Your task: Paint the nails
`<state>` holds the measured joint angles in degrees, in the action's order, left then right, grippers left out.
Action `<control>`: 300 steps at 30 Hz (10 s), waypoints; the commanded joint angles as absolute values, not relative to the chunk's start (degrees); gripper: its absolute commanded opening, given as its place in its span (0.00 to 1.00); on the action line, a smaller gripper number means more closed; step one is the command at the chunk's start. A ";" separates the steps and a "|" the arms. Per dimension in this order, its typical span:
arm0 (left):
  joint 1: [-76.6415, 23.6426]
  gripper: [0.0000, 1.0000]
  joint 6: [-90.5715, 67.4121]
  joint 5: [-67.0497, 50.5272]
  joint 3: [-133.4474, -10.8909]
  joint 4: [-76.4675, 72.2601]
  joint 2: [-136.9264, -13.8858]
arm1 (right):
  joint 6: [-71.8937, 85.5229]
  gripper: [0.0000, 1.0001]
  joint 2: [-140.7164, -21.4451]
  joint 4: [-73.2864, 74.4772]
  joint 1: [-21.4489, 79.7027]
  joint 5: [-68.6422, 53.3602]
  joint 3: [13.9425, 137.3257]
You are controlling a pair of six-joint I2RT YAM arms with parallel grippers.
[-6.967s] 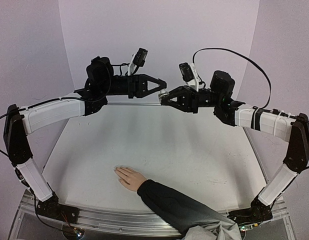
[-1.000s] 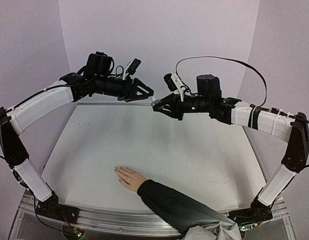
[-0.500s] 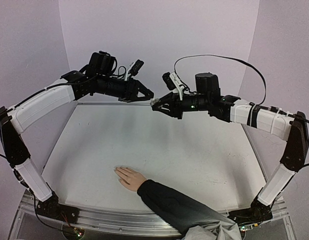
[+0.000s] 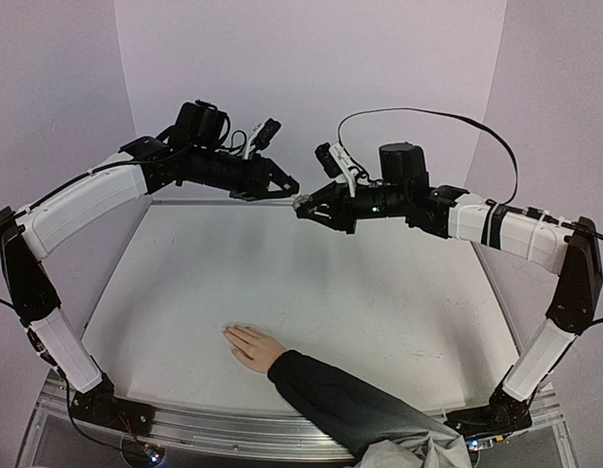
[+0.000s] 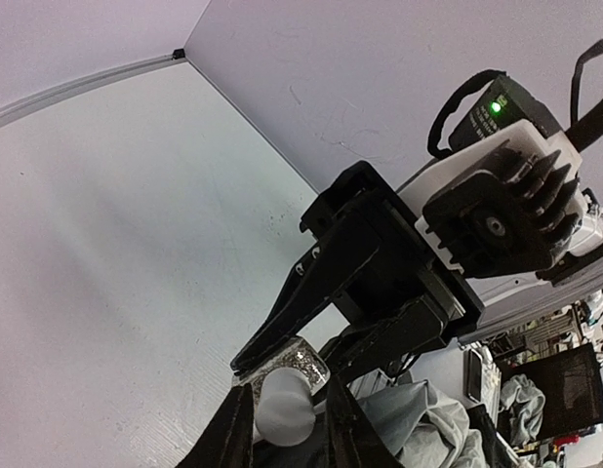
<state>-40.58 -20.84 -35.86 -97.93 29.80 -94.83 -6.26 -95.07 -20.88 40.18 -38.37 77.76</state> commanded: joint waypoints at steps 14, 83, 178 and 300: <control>-40.87 0.40 -19.27 -37.31 -104.23 31.12 -95.78 | -7.82 0.00 -95.27 -21.90 40.69 -40.17 81.46; -40.82 0.00 -16.44 -30.74 -103.42 33.79 -92.22 | -9.93 0.00 -95.26 -21.80 40.87 -40.60 79.83; -38.84 0.00 -30.59 -22.39 -37.16 21.41 -69.82 | -12.39 0.00 -64.59 -29.35 41.04 -8.46 56.43; -44.63 0.00 -37.10 -12.75 -32.05 9.50 -75.34 | -12.58 0.00 -68.11 -29.28 41.04 -8.82 56.25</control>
